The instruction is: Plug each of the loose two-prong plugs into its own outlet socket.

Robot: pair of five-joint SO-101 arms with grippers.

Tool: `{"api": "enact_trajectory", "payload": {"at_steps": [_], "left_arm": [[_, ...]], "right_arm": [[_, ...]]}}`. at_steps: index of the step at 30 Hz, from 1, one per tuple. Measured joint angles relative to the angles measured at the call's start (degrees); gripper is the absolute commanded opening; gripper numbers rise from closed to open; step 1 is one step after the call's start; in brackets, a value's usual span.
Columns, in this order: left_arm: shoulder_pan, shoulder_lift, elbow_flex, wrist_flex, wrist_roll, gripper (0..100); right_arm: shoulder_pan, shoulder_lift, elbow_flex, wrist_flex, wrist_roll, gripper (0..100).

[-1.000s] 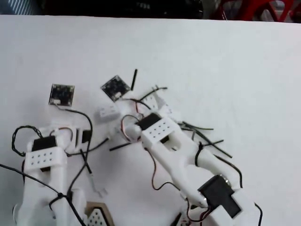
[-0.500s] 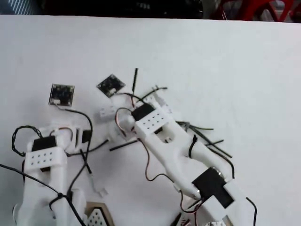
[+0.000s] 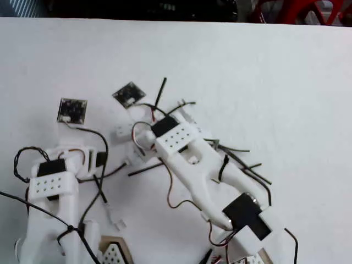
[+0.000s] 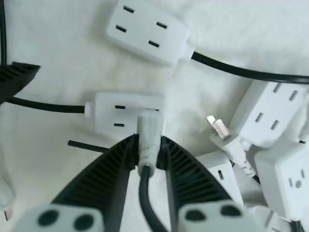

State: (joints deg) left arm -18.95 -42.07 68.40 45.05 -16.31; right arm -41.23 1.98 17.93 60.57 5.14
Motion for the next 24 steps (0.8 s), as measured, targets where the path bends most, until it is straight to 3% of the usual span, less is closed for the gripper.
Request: {"api": "enact_trajectory", "payload": {"at_steps": [24], "left_arm": [[0.0,0.0,0.0,0.0,0.0,31]], "right_arm": [[0.0,5.0,-4.0,2.5,-0.3,1.6]]}}
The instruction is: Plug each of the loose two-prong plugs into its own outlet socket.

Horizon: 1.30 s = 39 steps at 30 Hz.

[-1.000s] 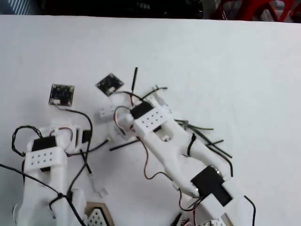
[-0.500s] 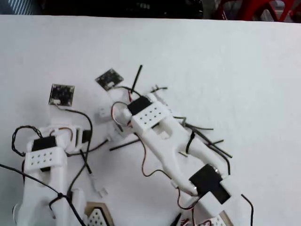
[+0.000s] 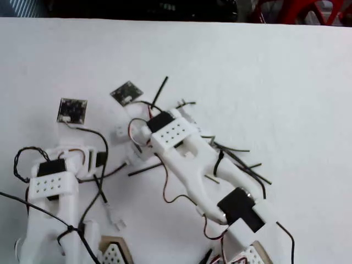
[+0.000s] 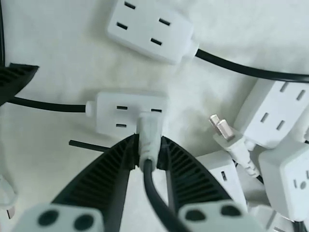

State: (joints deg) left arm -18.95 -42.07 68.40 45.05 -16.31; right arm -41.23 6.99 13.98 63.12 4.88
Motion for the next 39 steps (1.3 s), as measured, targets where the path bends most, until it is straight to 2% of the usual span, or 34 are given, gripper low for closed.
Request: {"api": "enact_trajectory", "payload": {"at_steps": [15,24,39], "left_arm": [[0.0,0.0,0.0,0.0,0.0,31],[-0.1,0.0,0.0,0.0,0.0,31],[-0.1,0.0,0.0,0.0,0.0,31]], "right_arm": [[1.1,2.2,-1.2,-0.4,0.0,1.6],[1.0,5.7,-5.5,4.6,-0.1,1.6],[1.1,13.2,-7.0,3.1,0.0,1.6]]}}
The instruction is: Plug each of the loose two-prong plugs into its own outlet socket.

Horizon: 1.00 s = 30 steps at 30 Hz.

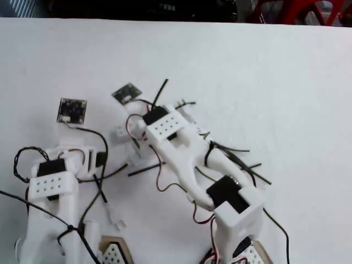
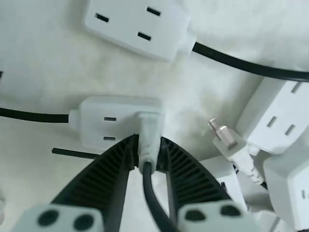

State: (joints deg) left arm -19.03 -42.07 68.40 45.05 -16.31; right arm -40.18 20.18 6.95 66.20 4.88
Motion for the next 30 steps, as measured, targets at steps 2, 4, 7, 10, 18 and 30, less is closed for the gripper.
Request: {"api": "enact_trajectory", "payload": {"at_steps": [2,4,7,10,18,30], "left_arm": [[0.0,0.0,0.0,0.0,0.0,31],[0.0,0.0,0.0,0.0,0.0,31],[0.0,0.0,0.0,0.0,0.0,31],[0.0,0.0,0.0,0.0,0.0,31],[-0.2,0.0,0.0,0.0,0.1,31],[-4.2,-0.1,0.0,0.0,1.3,31]], "right_arm": [[0.0,-0.2,0.0,0.2,0.0,1.6],[0.0,-1.4,0.4,0.3,0.0,1.6],[-0.1,-5.6,0.9,0.5,0.0,1.6],[0.4,-10.4,1.1,1.3,0.0,1.6],[7.6,-17.3,-2.3,1.3,0.1,1.6],[25.9,-15.7,-7.8,-12.3,-2.0,1.6]]}}
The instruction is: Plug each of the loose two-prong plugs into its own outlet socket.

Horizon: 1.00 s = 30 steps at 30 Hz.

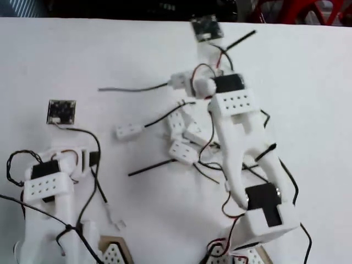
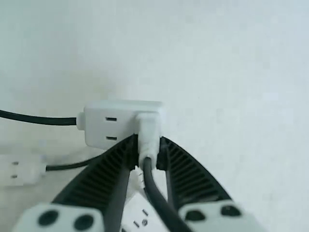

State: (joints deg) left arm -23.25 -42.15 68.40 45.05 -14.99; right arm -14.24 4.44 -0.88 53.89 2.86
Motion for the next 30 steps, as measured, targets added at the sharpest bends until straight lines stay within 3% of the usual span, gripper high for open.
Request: {"api": "enact_trajectory", "payload": {"at_steps": [7,12,22,30], "left_arm": [[-0.1,0.0,0.0,0.0,1.1,31],[-0.1,0.0,0.0,0.0,1.1,31],[-2.0,0.0,0.0,-0.7,1.3,31],[-6.8,0.0,0.0,-1.6,5.5,31]], "right_arm": [[4.0,9.2,-0.1,-10.3,-2.4,2.2],[4.3,15.2,-4.1,-11.9,-2.8,17.0],[3.9,16.6,-20.5,11.1,-3.0,13.8],[-5.1,10.9,-21.9,29.1,-3.0,13.8]]}}
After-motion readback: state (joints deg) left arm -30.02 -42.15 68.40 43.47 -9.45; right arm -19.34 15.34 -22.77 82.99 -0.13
